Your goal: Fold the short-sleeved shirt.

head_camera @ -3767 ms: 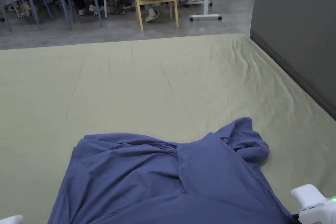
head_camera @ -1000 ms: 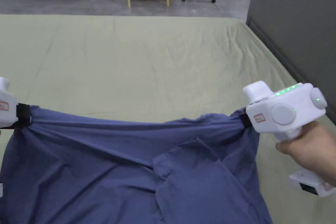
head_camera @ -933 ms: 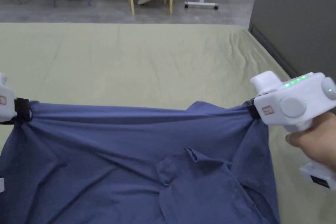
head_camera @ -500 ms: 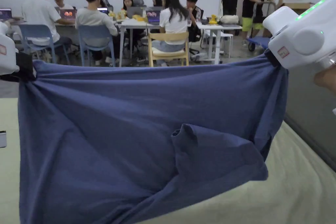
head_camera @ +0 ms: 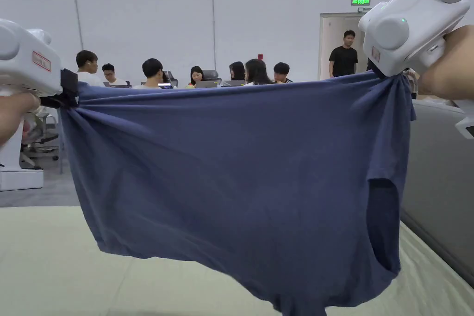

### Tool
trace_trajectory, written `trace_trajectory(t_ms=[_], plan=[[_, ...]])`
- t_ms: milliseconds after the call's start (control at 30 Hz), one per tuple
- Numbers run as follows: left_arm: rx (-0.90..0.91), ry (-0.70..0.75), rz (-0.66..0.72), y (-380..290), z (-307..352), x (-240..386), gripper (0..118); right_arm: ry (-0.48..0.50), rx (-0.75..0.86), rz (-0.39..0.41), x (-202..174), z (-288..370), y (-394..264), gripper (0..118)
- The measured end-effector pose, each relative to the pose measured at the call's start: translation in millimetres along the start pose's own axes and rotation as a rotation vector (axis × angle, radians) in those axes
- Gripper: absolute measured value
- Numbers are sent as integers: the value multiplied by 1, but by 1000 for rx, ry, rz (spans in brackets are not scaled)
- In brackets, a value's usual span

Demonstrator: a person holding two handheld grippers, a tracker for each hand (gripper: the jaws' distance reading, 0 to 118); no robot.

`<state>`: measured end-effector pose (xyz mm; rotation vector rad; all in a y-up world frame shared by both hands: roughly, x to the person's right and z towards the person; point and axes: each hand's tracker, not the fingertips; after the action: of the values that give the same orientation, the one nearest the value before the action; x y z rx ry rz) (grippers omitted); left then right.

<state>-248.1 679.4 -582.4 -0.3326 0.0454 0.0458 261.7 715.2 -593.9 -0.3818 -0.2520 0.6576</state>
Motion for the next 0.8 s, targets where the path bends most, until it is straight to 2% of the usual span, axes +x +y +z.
trace_trajectory(t_ms=[133,200,367,533,633,800], plan=[[-15,11,1,-1,-14,-3,1,-4,-6,-20,-2,-7,1,2],[-20,6,2,-8,-20,-4,1,19,-13,-56,-3,-11,-4,2],[-120,20,-7,-54,-46,-4,1,93,-50,-75,-30,-31,-37,2],[-300,2,33,-156,-86,-1,1,233,-210,-123,-96,-75,-125,2],[-429,1,52,-231,-107,5,1,312,-384,-243,-136,-97,-195,2],[-592,-33,68,-340,-105,12,1,416,-516,-269,-186,-113,-303,2]])
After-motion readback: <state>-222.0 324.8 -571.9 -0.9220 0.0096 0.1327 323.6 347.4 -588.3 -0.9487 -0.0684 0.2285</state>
